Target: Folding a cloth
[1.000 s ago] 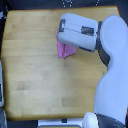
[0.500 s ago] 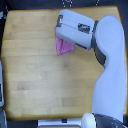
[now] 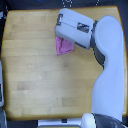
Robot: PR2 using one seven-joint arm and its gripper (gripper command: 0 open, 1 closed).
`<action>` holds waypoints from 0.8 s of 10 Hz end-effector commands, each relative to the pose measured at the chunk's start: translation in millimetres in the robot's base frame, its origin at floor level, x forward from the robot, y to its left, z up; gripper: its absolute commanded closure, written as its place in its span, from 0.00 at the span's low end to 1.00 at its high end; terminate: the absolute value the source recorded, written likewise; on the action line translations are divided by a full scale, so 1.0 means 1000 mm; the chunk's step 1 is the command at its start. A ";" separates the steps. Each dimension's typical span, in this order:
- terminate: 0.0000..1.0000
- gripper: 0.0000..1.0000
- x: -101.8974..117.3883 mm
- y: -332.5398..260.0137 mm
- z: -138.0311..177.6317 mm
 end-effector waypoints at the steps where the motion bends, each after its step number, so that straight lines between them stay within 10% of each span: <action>1: 0.00 0.00 0.004 0.003 0.005; 8: 0.00 0.00 0.003 0.001 0.024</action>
